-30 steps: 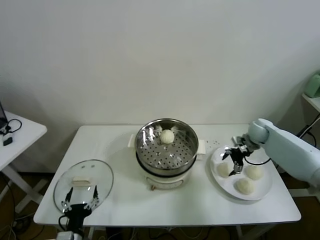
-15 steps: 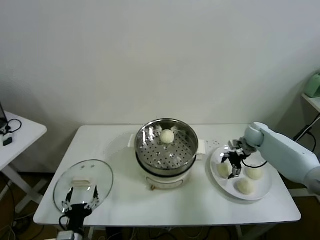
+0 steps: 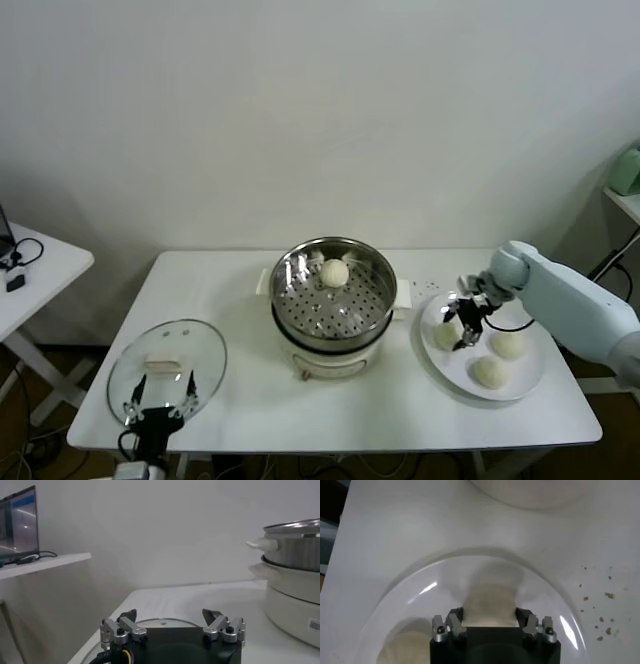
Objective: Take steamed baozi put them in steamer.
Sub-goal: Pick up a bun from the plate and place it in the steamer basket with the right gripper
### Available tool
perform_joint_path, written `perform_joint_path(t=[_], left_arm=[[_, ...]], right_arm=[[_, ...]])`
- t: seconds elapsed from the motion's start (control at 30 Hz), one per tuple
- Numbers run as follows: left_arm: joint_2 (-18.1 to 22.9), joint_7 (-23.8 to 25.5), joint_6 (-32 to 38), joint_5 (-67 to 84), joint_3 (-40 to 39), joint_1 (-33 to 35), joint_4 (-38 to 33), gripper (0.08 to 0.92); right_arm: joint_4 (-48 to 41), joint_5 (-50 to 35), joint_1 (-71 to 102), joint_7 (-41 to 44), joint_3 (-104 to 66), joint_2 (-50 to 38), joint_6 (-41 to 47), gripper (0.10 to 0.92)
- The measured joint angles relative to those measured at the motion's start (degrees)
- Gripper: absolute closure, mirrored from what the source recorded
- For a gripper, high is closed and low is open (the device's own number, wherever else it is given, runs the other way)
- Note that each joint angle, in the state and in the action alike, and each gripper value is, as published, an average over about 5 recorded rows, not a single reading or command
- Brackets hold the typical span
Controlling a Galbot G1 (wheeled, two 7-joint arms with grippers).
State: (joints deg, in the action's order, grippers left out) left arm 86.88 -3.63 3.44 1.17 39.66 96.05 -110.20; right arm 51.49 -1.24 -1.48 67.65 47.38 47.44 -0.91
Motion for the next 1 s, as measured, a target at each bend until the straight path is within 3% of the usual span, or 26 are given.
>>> perform_joint_path(t=[0.53, 1.0], left_arm=[[0.2, 0.3, -0.1, 0.0, -0.9, -0.4, -1.8, 0.177], [0.1, 0.4, 0.8, -0.2, -2.5, 0.4, -3.1, 0.177]], right_arm=[[5.5, -24.3, -25.2, -0.1, 20.3, -1.7, 6.4, 0.338], [6.5, -41.3, -38.0, -2.7, 31.5, 10.1, 11.7, 0.338]])
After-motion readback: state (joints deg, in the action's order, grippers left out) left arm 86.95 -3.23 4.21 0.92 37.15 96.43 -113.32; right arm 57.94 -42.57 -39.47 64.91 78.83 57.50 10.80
